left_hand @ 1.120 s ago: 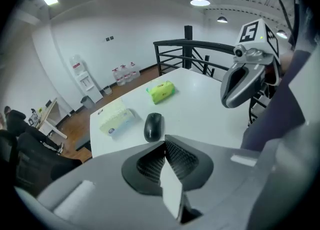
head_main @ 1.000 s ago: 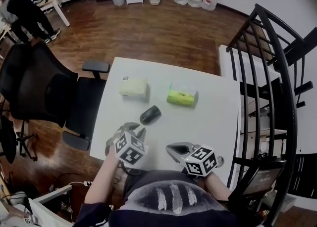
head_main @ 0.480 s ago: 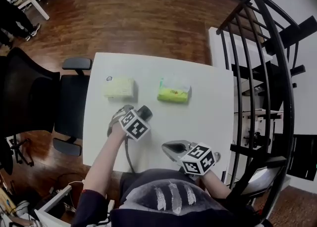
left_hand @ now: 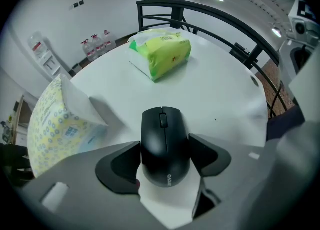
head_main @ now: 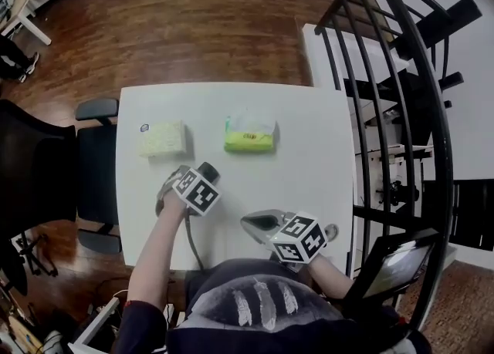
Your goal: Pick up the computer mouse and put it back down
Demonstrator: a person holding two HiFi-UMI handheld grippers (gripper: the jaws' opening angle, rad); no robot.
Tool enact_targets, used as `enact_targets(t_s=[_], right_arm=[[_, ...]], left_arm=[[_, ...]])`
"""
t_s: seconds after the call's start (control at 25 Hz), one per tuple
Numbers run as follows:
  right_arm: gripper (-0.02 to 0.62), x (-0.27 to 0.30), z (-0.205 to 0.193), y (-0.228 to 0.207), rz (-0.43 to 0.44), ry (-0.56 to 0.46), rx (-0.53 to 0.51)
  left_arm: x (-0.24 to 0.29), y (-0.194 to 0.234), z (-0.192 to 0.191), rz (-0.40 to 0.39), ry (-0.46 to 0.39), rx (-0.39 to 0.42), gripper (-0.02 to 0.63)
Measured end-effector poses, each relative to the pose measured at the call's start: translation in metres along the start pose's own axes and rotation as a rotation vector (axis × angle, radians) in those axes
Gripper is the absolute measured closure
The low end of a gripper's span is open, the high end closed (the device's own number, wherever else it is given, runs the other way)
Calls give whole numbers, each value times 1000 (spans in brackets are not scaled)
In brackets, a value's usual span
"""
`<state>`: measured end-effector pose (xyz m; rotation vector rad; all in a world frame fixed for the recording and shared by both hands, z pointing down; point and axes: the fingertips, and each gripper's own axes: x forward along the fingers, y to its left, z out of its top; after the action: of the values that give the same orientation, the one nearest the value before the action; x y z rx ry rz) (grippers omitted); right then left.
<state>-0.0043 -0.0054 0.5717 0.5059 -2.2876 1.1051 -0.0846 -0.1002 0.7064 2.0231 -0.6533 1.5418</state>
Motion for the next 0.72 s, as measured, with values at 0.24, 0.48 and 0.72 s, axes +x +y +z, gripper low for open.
enact_targets(t_s=[0.24,0.48,0.72], right_arm=[[592,-3,-4,1,-9,-2,-2],[592,-4,-7,2,-22,1,-14],[592,-8,-13,4,-37,16,-21]], left_arm=[[0,-3,2,-2,0,13,299],[-1,-1,-1,-19,-1,-5,302],[-10,-7,-6,-60,-13,-42,302]])
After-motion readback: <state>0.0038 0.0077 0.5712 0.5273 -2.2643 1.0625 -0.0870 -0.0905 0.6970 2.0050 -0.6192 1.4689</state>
